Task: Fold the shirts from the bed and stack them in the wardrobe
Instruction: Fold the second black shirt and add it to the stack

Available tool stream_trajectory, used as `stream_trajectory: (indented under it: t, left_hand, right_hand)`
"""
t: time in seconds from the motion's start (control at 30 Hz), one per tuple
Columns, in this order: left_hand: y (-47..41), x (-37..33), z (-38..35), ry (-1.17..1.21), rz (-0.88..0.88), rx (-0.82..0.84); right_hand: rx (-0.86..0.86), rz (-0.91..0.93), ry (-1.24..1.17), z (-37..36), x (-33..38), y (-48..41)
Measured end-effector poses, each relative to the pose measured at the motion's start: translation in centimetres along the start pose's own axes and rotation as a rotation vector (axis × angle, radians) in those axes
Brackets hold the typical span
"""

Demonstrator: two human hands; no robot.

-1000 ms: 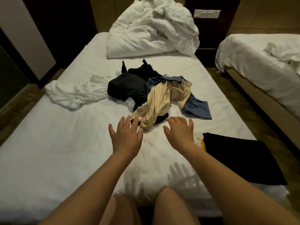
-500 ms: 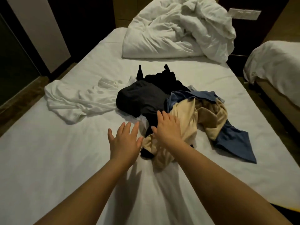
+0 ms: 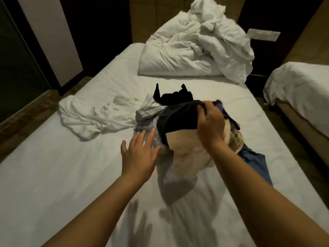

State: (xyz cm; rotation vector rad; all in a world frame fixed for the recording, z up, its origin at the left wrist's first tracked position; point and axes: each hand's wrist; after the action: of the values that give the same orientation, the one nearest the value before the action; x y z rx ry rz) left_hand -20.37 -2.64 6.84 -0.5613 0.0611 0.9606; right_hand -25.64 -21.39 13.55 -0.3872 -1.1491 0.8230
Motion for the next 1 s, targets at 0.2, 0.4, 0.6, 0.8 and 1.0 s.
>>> stream_trajectory:
  t: [0.2, 0.4, 0.6, 0.8, 1.0]
  left_hand:
    - [0.0, -1.9, 7.3, 0.035, -0.045, -0.105]
    - [1.6, -2.8, 12.2, 0.036, -0.100, -0.157]
    - [2.3, -3.1, 16.0, 0.071, -0.125, -0.107]
    - [3.2, -5.6, 17.4, 0.419, -0.068, 0.010]
    - [5.7, -5.5, 17.0, 0.361, -0.015, 0.019]
  right_hand:
    - [0.321, 0.016, 0.432, 4.8, 4.8, -3.4]
    - [0.278, 0.032, 0.542, 9.5, 9.9, -4.4]
    - [0.298, -0.034, 0.275, 11.4, 14.4, -6.4]
    - [0.287, -0.204, -0.189, 12.0, 17.3, -4.5]
    - [0.458, -0.391, -0.222, 11.9, 13.3, 1.1]
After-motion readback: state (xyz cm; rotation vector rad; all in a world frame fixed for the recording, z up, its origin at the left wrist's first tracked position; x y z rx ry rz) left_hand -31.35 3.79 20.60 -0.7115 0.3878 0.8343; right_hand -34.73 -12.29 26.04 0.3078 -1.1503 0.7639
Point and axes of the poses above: each hand's wrist, its own y-axis away from the middle knuckle, its own z-axis out of the back of the hand, x = y × z, and after that the axes turned 13 degrees about -x, right-handed
